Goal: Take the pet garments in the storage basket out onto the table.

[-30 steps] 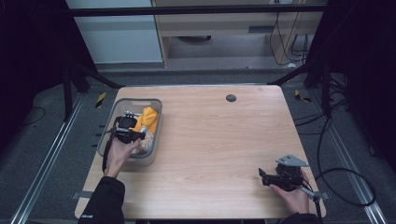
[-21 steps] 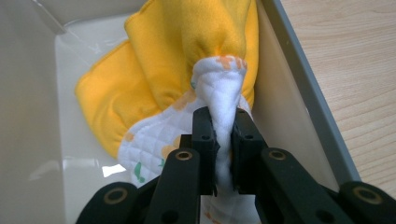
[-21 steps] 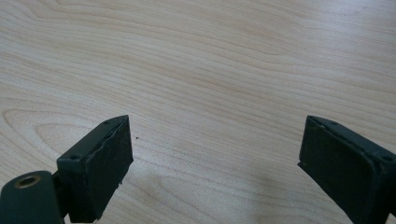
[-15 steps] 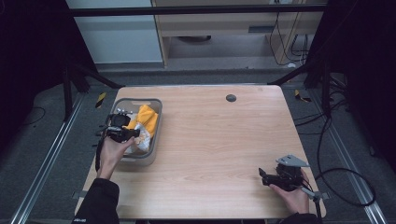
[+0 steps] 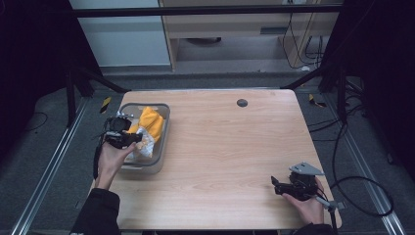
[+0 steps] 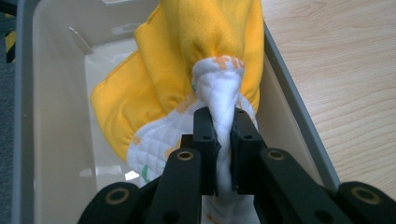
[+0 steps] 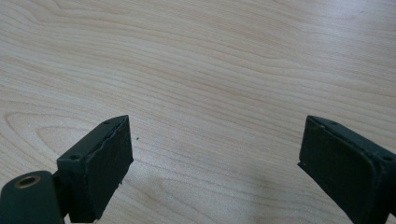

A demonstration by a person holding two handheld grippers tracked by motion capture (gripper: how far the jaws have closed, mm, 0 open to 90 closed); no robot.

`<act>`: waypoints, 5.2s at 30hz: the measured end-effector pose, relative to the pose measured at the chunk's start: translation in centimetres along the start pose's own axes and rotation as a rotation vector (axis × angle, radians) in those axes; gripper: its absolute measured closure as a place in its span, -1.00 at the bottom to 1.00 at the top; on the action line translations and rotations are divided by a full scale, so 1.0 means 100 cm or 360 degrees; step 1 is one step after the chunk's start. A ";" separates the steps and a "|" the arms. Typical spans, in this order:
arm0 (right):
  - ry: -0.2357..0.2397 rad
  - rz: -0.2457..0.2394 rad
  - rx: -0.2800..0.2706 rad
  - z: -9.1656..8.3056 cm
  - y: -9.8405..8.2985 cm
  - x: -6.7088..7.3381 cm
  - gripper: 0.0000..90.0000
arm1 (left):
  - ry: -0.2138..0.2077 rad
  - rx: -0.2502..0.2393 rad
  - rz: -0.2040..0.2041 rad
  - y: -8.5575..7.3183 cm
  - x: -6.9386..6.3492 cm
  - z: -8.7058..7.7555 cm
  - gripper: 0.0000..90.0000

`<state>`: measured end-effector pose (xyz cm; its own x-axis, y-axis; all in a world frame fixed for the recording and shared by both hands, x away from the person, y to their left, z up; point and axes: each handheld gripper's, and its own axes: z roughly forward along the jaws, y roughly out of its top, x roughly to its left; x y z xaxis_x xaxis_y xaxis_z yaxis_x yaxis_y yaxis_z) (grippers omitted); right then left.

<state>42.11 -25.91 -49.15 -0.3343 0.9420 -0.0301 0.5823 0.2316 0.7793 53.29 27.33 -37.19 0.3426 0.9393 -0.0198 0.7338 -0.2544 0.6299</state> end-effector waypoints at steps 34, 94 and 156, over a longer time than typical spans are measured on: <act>0.0009 0.0008 -0.0001 0.000 0.000 0.000 -0.79 | -0.0081 -0.0076 0.0211 0.022 -0.030 -0.045 0.85; 0.0015 0.0017 -0.0011 -0.002 0.001 -0.001 -0.79 | -0.0374 -0.0060 0.0589 0.040 -0.137 -0.035 0.85; 0.0022 0.0023 -0.0010 -0.002 0.000 -0.001 -0.80 | -0.0530 0.0113 0.0757 0.007 -0.211 0.052 0.84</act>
<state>42.01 -26.07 -48.98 -0.3361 0.9418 -0.0103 0.5827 0.2166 0.7833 49.65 6.11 -40.34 0.8014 0.5981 0.0024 0.4877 -0.6559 0.5762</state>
